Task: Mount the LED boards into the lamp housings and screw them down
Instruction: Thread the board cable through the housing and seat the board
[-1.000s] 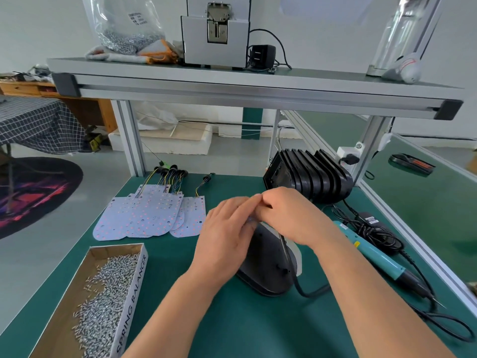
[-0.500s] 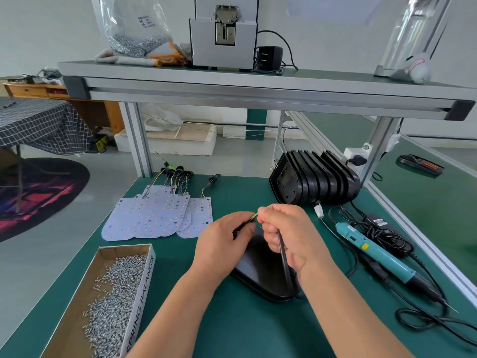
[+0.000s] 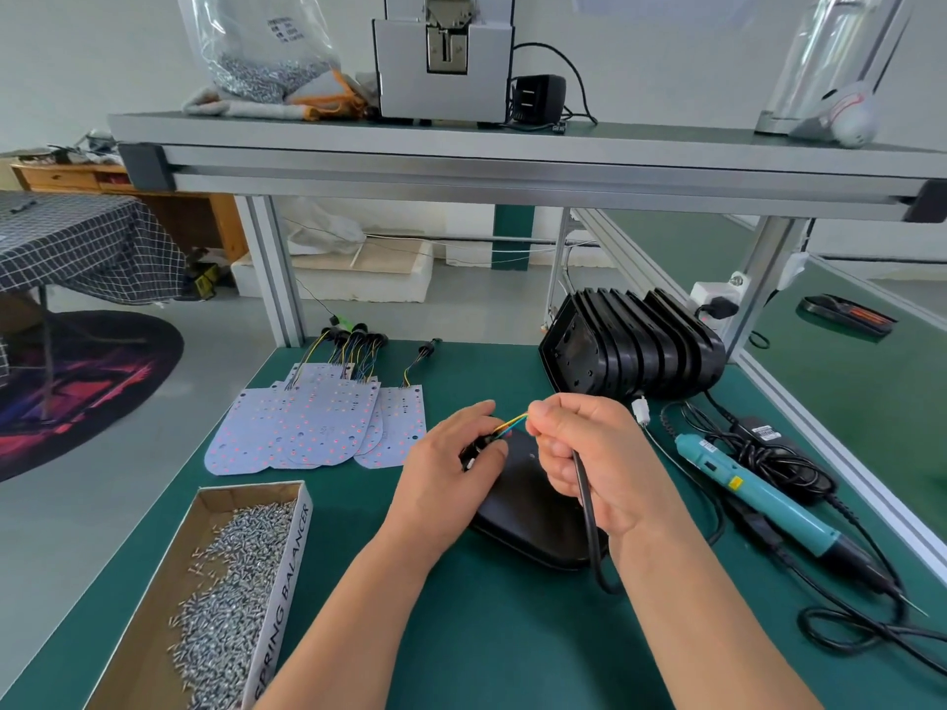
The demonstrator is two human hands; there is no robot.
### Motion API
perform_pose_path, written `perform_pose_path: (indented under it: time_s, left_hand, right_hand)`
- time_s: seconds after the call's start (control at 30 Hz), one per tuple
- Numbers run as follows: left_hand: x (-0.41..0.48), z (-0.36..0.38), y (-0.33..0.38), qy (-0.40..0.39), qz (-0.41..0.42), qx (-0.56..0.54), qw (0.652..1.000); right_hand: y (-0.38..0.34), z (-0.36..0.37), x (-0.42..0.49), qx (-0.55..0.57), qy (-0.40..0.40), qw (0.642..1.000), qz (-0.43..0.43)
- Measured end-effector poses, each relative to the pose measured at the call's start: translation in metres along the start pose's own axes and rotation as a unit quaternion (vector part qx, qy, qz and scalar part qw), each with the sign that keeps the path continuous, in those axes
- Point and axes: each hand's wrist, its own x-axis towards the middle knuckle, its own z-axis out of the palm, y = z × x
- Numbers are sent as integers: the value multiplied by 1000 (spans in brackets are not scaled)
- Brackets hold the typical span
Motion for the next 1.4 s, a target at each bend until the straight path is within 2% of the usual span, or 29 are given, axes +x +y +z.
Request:
perform_pose_path:
  time_s: [0.67, 0.8, 0.9, 1.03, 1.13, 1.23, 1.4]
  left_hand:
    - [-3, -3, 1, -25, -1, 8, 1000]
    - [-8, -9, 1, -115, -5, -72, 991]
    - [-10, -13, 3, -181, -85, -157, 967]
    - [-11, -19, 7, -239, -140, -230, 933]
    - [-13, -20, 12, -311, -112, -283, 900]
    - [-14, -15, 20, -340, -77, -278, 895]
    - [-17, 1, 19, -332, -66, -166, 926]
  right_hand:
    - [12, -23, -1, 14, -50, 998, -27]
    - [15, -26, -1, 61, -64, 995, -48]
    - [18, -25, 0, 111, -86, 987, -76]
    - [19, -30, 2, 197, -88, 972, -93]
    - [18, -34, 3, 285, -85, 951, -86]
    - [16, -40, 2, 333, -79, 937, -71]
    - [14, -37, -1, 348, -72, 934, -35]
